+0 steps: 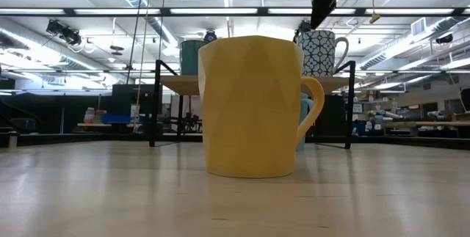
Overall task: Place coffee mugs
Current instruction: Put the yellow patterned mug on the shelf
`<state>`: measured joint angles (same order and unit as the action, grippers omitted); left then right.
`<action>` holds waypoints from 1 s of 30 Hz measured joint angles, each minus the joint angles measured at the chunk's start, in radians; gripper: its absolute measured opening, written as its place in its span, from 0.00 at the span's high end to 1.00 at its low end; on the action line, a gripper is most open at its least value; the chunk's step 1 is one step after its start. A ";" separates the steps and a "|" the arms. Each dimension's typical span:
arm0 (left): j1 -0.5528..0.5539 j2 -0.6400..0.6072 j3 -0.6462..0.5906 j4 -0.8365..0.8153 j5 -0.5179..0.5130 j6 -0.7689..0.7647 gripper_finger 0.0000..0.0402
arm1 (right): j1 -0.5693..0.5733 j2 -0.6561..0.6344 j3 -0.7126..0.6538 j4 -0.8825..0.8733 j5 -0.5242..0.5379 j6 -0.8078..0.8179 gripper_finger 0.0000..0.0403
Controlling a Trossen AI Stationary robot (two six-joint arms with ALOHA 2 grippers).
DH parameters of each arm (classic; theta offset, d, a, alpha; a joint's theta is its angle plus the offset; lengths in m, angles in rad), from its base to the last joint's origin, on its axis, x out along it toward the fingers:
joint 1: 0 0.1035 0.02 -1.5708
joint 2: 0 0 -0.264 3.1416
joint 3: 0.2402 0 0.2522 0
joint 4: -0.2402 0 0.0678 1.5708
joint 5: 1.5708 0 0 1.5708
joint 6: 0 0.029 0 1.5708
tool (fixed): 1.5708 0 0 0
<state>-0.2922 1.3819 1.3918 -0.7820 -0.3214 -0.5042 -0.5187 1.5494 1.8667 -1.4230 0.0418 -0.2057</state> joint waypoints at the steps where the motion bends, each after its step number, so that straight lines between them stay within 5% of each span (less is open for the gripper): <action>1: 0.000 0.000 0.000 0.000 0.000 0.000 0.59 | 0.011 0.000 0.018 -0.021 -0.023 0.027 0.57; 7: 0.000 0.000 0.000 0.000 0.000 0.000 0.59 | 0.148 -0.009 0.069 -0.153 -0.187 0.180 0.57; 12: 0.000 0.000 0.000 0.000 0.000 0.000 0.59 | 0.391 -0.050 0.058 -0.147 -0.200 0.270 0.57; 22: 0.000 0.000 0.000 0.000 0.000 -0.001 0.59 | 0.910 -0.071 0.056 -0.148 -0.061 0.613 0.57; 30: 0.000 0.000 0.000 0.000 0.000 0.000 0.59 | 1.194 -0.069 -0.091 -0.141 0.000 0.827 0.57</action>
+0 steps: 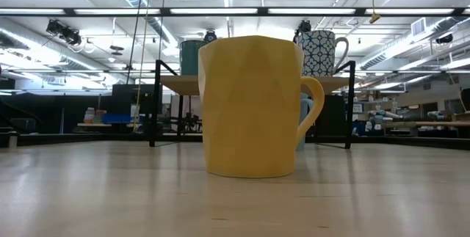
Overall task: Place coffee mugs
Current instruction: Put the yellow patterned mug on the shelf
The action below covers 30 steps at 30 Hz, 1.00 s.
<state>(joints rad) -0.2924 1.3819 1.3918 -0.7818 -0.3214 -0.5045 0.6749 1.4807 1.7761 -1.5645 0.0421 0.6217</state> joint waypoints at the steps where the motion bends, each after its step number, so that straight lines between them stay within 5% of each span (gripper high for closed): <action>1: 0.000 0.000 0.000 0.000 0.000 0.000 0.59 | 0.026 0.000 -0.032 0.000 0.006 0.025 0.57; 8: 0.000 0.000 0.000 0.000 0.000 0.000 0.59 | 0.138 0.001 -0.259 0.088 -0.020 0.112 0.57; 15: 0.000 0.000 0.000 0.000 0.000 0.000 0.59 | 0.169 0.001 -0.448 0.193 -0.187 0.120 0.57; 30: 0.000 0.000 0.000 0.000 0.000 0.000 0.59 | 0.200 0.001 -0.628 0.401 -0.274 0.121 0.57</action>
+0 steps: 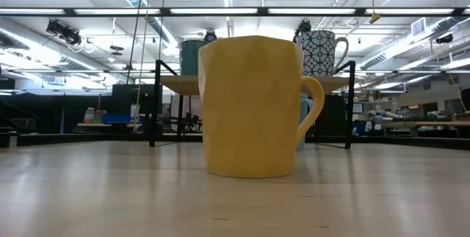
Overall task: Place coffee mugs
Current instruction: Put the yellow patterned mug on the shelf
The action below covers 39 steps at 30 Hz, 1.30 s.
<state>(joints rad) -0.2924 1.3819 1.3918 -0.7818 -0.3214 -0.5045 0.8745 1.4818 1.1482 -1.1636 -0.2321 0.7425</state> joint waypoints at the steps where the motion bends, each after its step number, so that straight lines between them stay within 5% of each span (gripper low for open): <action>1: 0.000 0.000 0.000 0.000 0.000 0.000 0.59 | 0.004 0.000 -0.010 0.018 0.000 0.000 0.57; 14: 0.000 0.000 0.000 0.000 0.000 0.000 0.59 | 0.027 0.000 -0.127 0.173 0.065 0.032 0.59; 22: 0.000 0.000 0.000 0.000 0.000 -0.001 0.59 | 0.027 0.000 -0.130 0.181 0.113 0.117 0.77; 27: 0.000 0.000 0.000 0.000 0.000 0.000 0.59 | 0.020 -0.001 -0.127 0.197 0.180 0.131 0.95; 39: 0.000 0.000 0.000 0.000 0.000 -0.003 0.59 | -0.134 0.001 -0.130 0.248 0.497 0.322 0.95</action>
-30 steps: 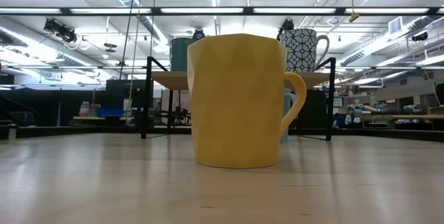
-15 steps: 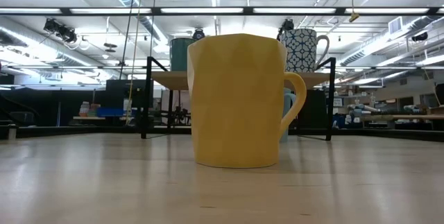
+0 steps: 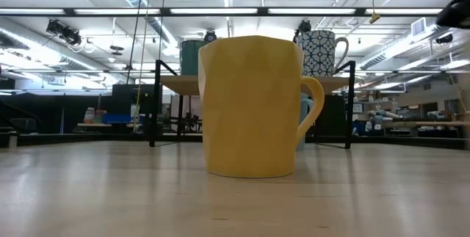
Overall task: Place coffee mugs
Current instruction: Put the yellow patterned mug on the shelf
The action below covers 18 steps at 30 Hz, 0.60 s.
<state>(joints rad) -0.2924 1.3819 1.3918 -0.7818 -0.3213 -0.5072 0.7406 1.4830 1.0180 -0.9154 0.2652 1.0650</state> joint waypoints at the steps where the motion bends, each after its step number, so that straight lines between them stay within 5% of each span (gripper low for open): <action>1: 0.000 0.000 0.000 0.000 0.000 0.000 0.59 | -0.024 0.000 0.000 -0.007 0.018 0.041 0.95; 6: 0.000 0.000 0.000 0.000 0.000 0.000 0.59 | -0.142 0.000 0.000 -0.033 0.030 0.171 0.94; 18: 0.000 0.000 0.000 0.000 0.000 0.001 0.59 | -0.360 0.000 0.001 -0.046 0.063 0.062 0.92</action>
<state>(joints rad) -0.2922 1.3819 1.3918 -0.7816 -0.3210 -0.5064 0.3810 1.4826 1.0191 -0.9616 0.3281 1.1273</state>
